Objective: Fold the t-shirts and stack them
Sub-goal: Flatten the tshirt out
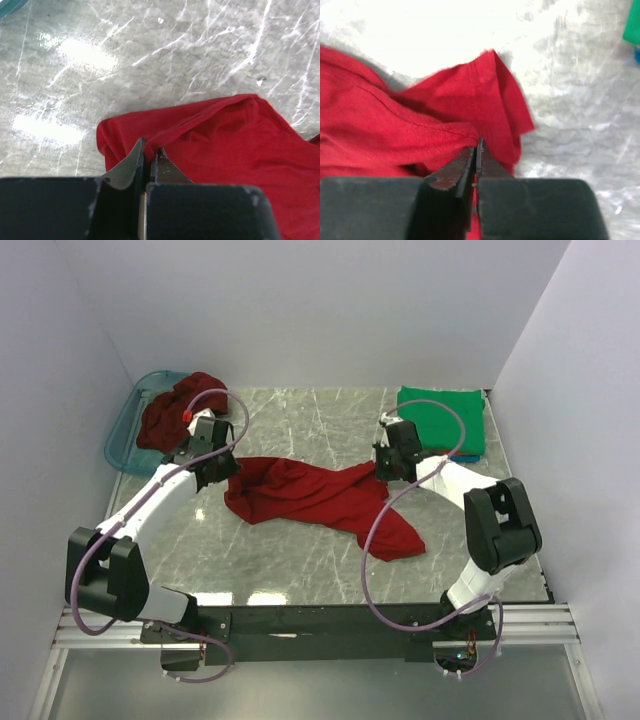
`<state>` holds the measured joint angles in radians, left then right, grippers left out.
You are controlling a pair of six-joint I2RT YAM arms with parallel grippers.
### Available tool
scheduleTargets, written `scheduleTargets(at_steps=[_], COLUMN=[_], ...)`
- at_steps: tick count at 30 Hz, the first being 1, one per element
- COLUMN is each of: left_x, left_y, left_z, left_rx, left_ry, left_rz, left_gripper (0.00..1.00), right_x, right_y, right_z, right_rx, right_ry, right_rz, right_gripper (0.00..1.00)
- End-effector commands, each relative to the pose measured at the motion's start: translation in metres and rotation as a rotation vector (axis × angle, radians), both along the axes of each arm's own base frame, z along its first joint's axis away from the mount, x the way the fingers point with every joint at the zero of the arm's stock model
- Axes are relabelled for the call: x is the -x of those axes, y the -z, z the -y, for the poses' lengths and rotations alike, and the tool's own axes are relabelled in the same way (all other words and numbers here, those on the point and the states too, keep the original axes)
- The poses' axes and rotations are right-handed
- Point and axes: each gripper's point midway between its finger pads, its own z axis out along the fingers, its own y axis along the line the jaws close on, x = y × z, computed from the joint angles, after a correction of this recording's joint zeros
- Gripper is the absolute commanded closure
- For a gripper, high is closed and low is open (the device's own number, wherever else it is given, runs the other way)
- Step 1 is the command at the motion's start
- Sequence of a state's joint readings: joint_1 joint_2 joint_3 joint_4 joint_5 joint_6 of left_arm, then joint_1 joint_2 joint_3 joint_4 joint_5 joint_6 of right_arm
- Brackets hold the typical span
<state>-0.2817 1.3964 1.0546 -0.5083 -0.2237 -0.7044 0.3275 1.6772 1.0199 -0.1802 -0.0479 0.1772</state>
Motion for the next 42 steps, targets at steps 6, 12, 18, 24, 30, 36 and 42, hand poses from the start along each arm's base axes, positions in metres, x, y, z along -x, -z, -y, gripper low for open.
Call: scheduleTargets(at_steps=[6, 12, 18, 24, 30, 36, 42], left_x=[-0.020, -0.009, 0.033, 0.084, 0.117, 0.127, 0.128], left_y=[-0.085, -0.185, -0.277, -0.336, -0.363, -0.348, -0.345], left_z=[-0.014, -0.030, -0.052, -0.077, -0.092, -0.107, -0.102], left_rx=[0.077, 0.102, 0.119, 0.126, 0.135, 0.140, 0.160], left_ry=[-0.057, -0.103, -0.155, -0.233, -0.281, -0.386, -0.376], left_rz=[0.251, 0.505, 0.742, 0.894, 0.942, 0.878, 0.838], left_gripper=[1.00, 1.00, 1.00, 1.00, 1.00, 1.00, 1.00], right_x=[-0.015, 0.032, 0.103, 0.176, 0.239, 0.246, 0.235], right_y=[-0.123, -0.238, -0.334, -0.396, -0.441, -0.448, -0.451], right_z=[0.026, 0.066, 0.094, 0.105, 0.106, 0.137, 0.141], right_rx=[0.016, 0.021, -0.048, -0.172, -0.261, -0.235, -0.239], right_ry=[0.127, 0.225, 0.251, 0.206, 0.103, 0.273, 0.330], right_rz=[0.294, 0.555, 0.774, 0.946, 1.054, 1.074, 1.042], right_gripper=[1.00, 1.00, 1.00, 1.00, 1.00, 1.00, 1.00])
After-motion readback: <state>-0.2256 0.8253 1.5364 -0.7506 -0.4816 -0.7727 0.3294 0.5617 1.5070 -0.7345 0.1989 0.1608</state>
